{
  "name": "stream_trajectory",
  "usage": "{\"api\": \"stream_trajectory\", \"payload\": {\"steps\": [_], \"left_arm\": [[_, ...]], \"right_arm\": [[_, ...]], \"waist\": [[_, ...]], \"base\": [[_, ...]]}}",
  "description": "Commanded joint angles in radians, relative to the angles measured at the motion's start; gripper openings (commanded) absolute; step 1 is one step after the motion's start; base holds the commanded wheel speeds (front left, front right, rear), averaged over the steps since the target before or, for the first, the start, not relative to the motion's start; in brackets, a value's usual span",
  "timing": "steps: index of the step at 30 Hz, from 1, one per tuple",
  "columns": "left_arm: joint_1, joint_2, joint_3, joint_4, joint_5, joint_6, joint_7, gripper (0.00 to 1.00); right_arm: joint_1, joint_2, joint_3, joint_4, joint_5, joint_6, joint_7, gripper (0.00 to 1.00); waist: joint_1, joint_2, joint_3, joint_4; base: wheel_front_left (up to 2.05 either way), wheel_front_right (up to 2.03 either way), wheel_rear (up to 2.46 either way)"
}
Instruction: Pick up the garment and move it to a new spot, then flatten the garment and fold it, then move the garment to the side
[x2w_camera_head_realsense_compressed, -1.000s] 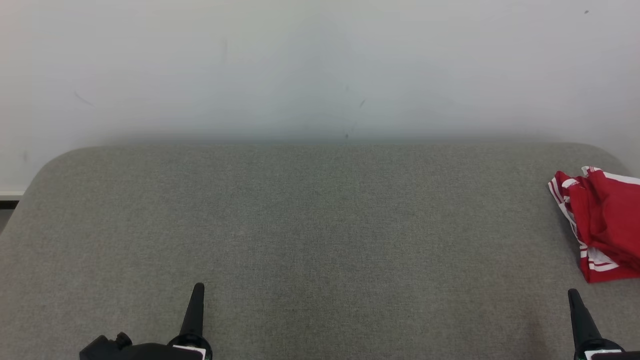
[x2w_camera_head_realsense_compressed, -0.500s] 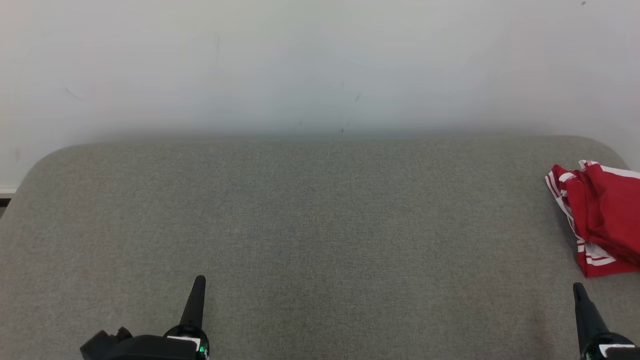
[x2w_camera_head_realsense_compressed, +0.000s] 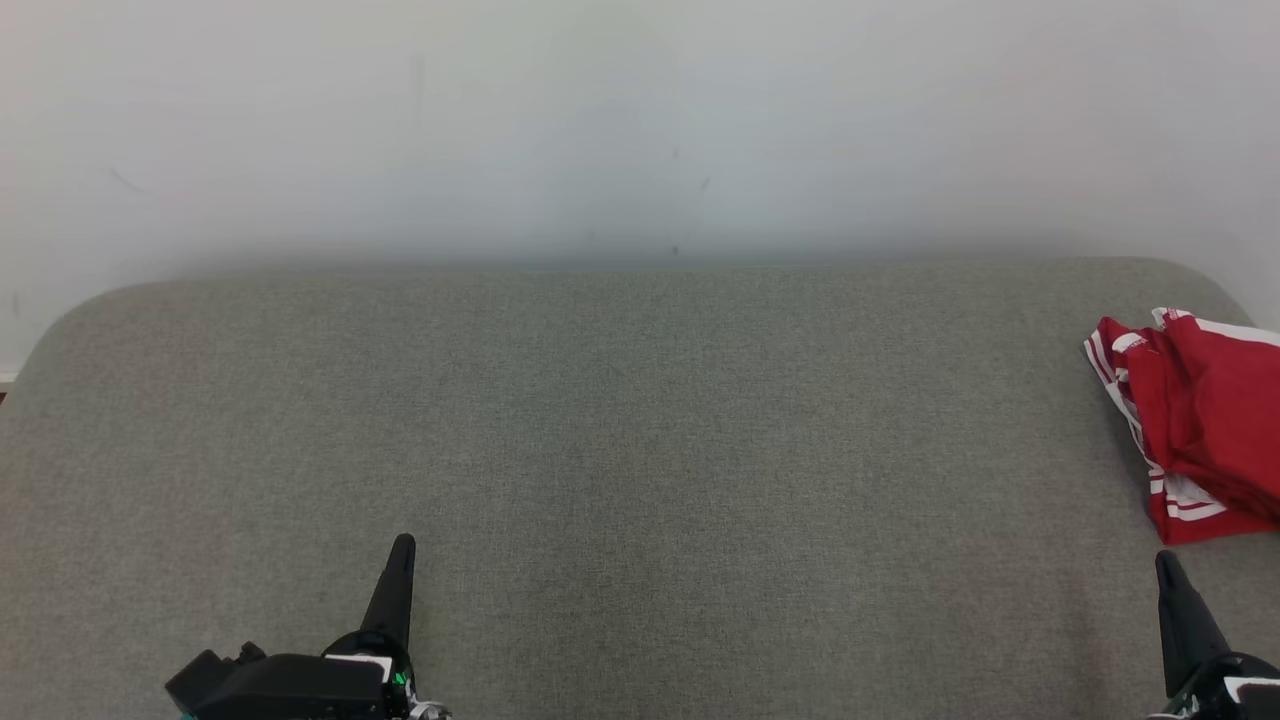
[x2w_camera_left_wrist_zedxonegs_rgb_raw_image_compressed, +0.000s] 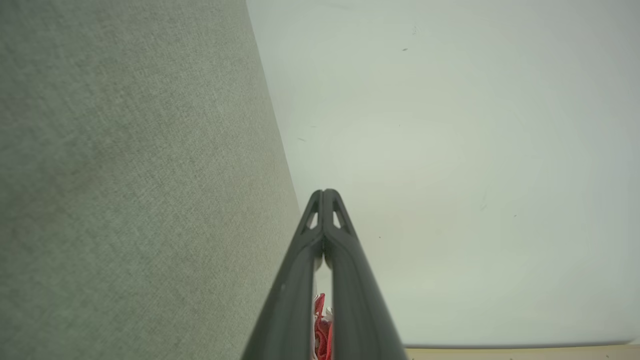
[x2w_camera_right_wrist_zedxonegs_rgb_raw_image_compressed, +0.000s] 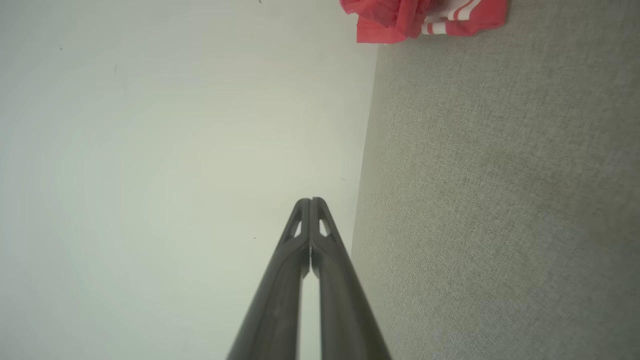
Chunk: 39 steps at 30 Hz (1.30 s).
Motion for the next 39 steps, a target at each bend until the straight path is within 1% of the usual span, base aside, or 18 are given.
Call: {"api": "stream_trajectory", "payload": {"steps": [1, 10, 39], "left_arm": [[-0.016, -0.002, -0.001, 0.003, -0.025, -0.002, 0.005, 0.00], [-0.030, -0.002, -0.003, 0.010, -0.086, -0.003, 0.016, 0.00], [-0.028, -0.002, -0.004, 0.009, -0.083, -0.003, 0.012, 0.00]], "right_arm": [[-0.015, 0.002, -0.007, 0.002, 0.018, -0.002, 0.009, 0.00], [-0.027, 0.003, -0.024, 0.007, 0.074, -0.002, 0.030, 0.00], [-0.027, 0.007, -0.028, 0.007, 0.064, -0.002, 0.034, 0.00]], "waist": [[0.0000, 0.0000, 0.002, -0.001], [0.0000, 0.0000, 0.012, -0.009], [0.0000, 0.0000, 0.012, -0.009]], "base": [[0.00, 0.00, 0.00], [0.00, 0.00, 0.00], [0.00, 0.00, 0.00]]}}
